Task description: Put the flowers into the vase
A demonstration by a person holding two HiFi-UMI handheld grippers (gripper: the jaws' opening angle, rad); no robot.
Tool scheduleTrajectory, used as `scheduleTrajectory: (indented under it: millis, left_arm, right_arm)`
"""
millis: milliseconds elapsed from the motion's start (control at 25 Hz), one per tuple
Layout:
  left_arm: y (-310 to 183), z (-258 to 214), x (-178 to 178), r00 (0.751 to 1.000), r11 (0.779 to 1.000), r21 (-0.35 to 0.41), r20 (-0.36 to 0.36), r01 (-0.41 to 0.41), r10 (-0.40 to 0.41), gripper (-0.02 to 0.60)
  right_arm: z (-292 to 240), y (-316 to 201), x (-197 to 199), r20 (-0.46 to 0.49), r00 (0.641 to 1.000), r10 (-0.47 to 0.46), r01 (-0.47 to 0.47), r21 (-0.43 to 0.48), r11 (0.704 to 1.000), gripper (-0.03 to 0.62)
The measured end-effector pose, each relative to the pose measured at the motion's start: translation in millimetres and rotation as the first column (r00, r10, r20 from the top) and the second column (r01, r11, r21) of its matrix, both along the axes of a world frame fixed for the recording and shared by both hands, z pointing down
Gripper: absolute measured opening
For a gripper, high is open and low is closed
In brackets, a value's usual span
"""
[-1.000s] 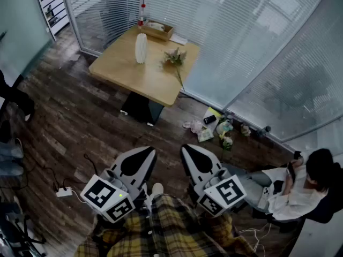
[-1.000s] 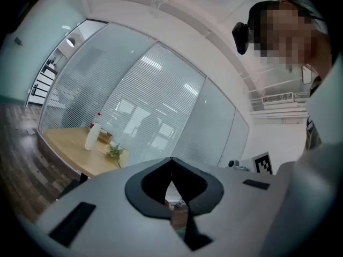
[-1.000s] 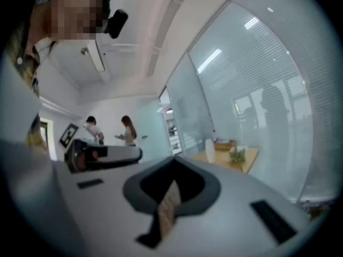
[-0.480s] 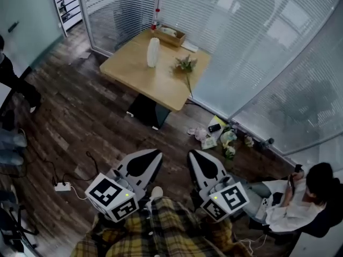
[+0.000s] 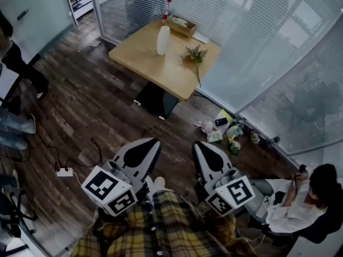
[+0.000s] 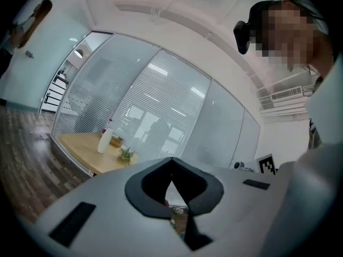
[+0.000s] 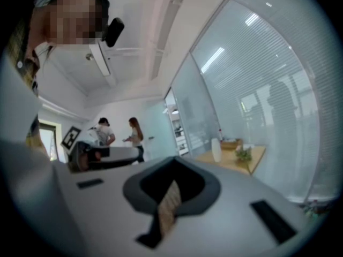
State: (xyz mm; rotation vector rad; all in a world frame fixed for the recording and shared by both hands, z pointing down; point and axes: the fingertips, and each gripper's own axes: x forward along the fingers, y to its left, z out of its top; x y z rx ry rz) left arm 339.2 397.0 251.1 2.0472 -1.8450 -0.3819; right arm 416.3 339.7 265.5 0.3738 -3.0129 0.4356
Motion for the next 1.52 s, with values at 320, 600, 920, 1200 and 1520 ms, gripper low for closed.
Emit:
scheduleTrajectory:
  millis: [320,600,920,1200,1520]
  left_arm:
    - [-3,6,-19,1.000,0.999,-0.010,-0.005,0.031,-0.031,0.011]
    - [-28,8,-61,1.000,1.000,-0.011,-0.005,0.020,-0.020,0.011]
    - [-64,4,-138,1.000,1.000,-0.011,-0.005,-0.003,0.003,0.011]
    - [-86,7,-199,0.999,0.998,-0.036,0.005,-0.049,0.049,0.011]
    - [-100,21,-242,0.997,0.995,-0.075,-0.006,-0.071,0.071,0.011]
  right_arm:
    - [5,-2,-21,-0.006,0.999,-0.042,0.042,-0.005,0.999,0.014]
    - [7,-26,-63,-0.010,0.999,-0.031,0.030,-0.010,0.999,0.014]
    - [0,-62,-134,-0.016,1.000,0.005,-0.005,-0.005,1.000,0.014]
    - [6,-84,-189,-0.032,0.998,0.059,-0.060,-0.030,0.998,0.014]
    - [20,-98,-225,-0.058,0.993,0.098,-0.102,-0.067,0.993,0.014]
